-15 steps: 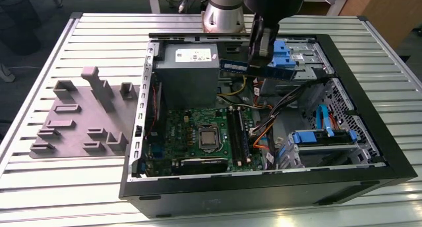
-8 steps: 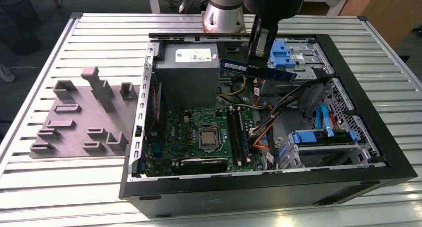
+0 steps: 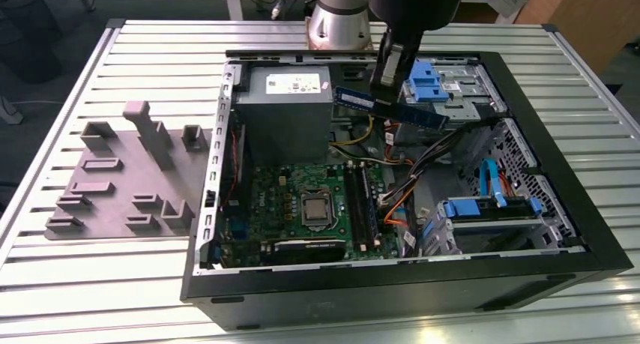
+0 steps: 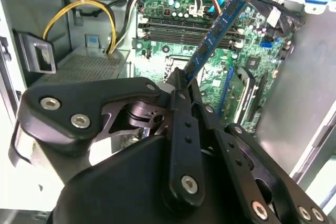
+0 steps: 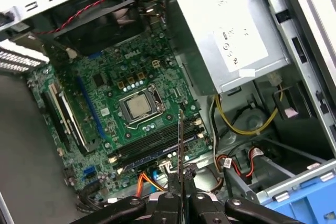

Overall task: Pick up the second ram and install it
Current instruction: 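Insert the second ram into the second slot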

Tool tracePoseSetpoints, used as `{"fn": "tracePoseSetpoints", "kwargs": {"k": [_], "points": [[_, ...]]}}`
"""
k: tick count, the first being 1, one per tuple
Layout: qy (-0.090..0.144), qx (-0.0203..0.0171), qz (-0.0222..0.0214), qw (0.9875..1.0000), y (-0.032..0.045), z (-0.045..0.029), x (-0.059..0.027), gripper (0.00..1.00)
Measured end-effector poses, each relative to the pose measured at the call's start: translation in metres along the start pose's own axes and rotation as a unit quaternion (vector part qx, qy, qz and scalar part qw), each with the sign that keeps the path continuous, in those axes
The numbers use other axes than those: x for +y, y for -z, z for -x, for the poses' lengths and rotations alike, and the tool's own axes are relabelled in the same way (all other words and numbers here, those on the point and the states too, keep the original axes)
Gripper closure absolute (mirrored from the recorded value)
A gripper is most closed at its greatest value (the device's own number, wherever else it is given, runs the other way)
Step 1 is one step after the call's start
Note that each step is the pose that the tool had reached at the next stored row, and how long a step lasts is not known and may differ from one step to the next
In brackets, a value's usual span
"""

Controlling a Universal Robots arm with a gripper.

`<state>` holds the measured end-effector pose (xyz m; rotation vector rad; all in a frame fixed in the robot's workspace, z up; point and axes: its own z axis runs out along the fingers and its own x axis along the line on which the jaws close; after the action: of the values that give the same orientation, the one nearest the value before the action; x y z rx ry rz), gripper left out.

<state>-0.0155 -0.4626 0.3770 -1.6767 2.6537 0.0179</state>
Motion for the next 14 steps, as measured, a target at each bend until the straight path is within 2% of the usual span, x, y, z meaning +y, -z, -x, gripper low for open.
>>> {"fn": "tracePoseSetpoints", "kwargs": {"k": [4, 7, 10, 14], "points": [[-0.037, -0.0003, -0.0003, 0.9993, -0.0015, 0.0, 0.0, 0.86], [-0.064, -0.0005, -0.0006, 0.998, -0.0028, 0.0, 0.0, 0.86], [-0.091, -0.0007, -0.0008, 0.9959, -0.0041, 0.0, 0.0, 0.86], [-0.127, -0.001, -0.0011, 0.9919, -0.0059, 0.0, -0.0001, 0.86]]}}
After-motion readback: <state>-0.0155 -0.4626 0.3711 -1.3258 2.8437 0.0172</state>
